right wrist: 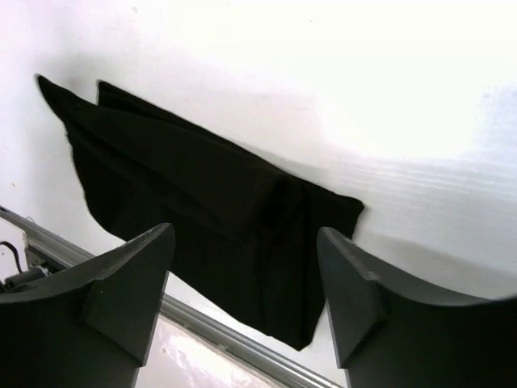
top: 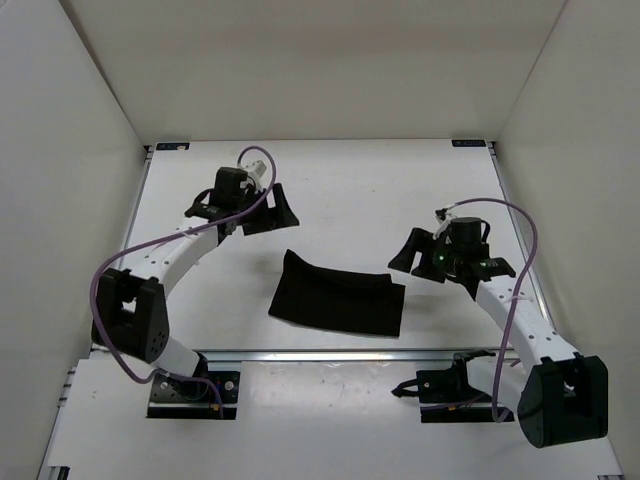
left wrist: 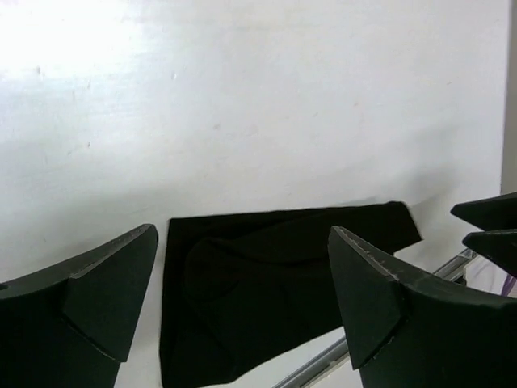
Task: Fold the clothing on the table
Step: Fold the skirt
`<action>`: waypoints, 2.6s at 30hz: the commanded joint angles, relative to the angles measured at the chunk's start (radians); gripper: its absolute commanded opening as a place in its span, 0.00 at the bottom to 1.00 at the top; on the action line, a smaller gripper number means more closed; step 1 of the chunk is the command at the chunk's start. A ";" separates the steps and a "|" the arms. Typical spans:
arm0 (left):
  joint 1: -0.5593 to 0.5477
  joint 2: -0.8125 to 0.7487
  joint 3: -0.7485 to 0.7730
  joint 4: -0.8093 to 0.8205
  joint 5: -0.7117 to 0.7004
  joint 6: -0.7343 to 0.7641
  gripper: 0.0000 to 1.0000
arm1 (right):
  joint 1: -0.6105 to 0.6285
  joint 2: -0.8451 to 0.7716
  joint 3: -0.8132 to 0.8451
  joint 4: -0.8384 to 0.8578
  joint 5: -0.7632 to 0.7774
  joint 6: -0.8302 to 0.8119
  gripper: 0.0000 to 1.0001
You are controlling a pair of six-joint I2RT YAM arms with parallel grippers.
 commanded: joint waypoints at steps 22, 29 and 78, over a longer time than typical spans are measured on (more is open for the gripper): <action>-0.110 -0.035 -0.317 0.248 0.174 -0.153 0.00 | 0.250 0.300 0.012 0.236 -0.085 -0.064 0.00; -0.105 0.185 -0.087 0.242 0.167 -0.137 0.00 | 0.132 0.441 0.182 0.278 -0.068 -0.093 0.00; -0.165 -0.156 -0.431 0.059 -0.091 0.034 0.21 | 0.269 0.202 -0.129 -0.007 0.235 0.081 0.14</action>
